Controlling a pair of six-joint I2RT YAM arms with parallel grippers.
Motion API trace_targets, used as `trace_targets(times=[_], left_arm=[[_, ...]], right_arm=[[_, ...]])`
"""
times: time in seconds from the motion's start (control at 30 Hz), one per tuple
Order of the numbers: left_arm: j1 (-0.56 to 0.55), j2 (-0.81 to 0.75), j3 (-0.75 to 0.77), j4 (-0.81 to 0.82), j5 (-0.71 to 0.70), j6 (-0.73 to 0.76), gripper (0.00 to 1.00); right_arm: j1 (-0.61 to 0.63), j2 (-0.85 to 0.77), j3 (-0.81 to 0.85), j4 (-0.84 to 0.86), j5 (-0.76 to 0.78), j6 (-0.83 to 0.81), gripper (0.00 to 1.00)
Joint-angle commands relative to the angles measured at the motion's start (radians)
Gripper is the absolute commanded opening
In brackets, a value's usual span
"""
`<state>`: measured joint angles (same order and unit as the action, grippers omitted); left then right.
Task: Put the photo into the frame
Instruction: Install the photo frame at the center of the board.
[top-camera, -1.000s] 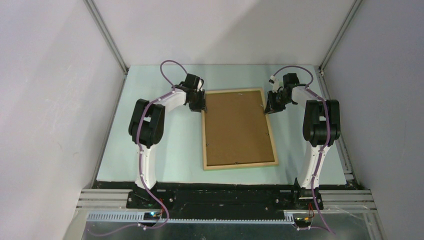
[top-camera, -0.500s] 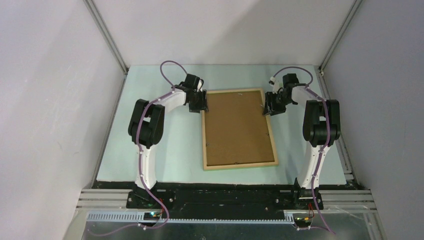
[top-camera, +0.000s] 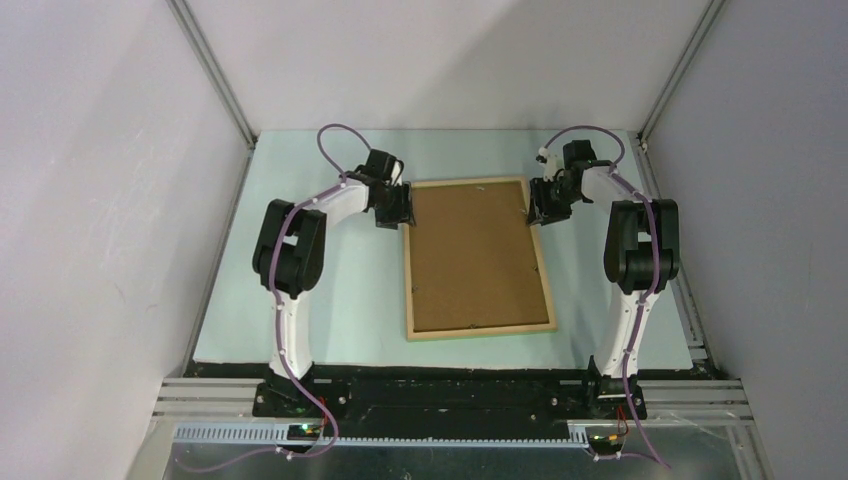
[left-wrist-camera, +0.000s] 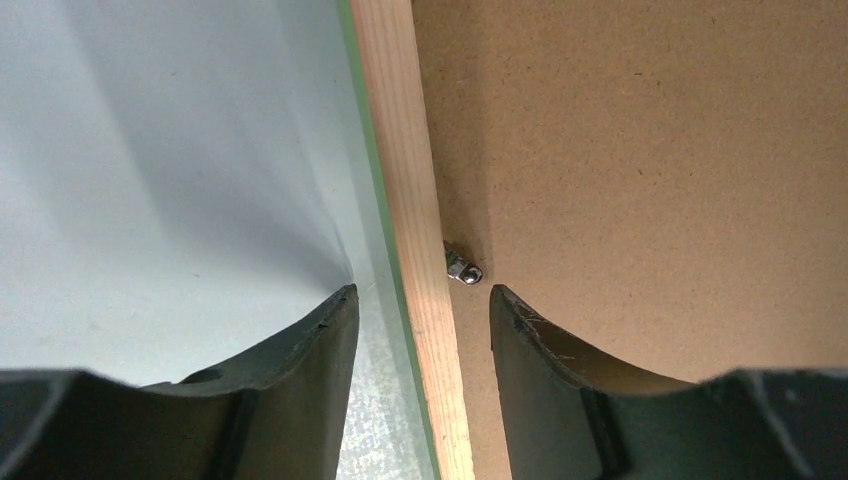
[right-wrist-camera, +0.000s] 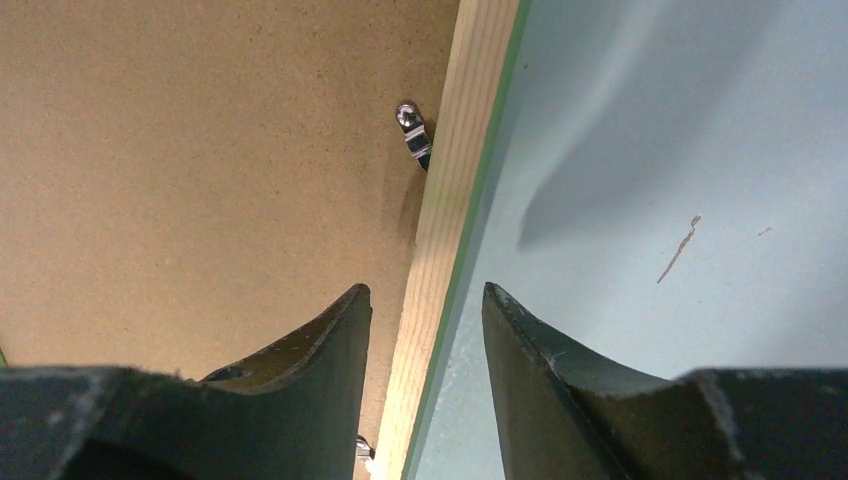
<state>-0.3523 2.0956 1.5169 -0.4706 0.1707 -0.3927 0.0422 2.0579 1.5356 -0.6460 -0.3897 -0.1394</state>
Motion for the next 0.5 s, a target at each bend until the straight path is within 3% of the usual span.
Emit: trace_targets(times=[0.0,0.47], left_arm=[[0.014,-0.066,-0.004,-0.003,0.021,0.005,0.57],[0.022,-0.092,0.005,-0.003,0.033,0.037,0.61]], right_arm=[[0.002,-0.057,-0.004,-0.015,0.009,-0.001,0.49],[0.013,-0.098,-0.01,-0.046,0.052,-0.017,0.51]])
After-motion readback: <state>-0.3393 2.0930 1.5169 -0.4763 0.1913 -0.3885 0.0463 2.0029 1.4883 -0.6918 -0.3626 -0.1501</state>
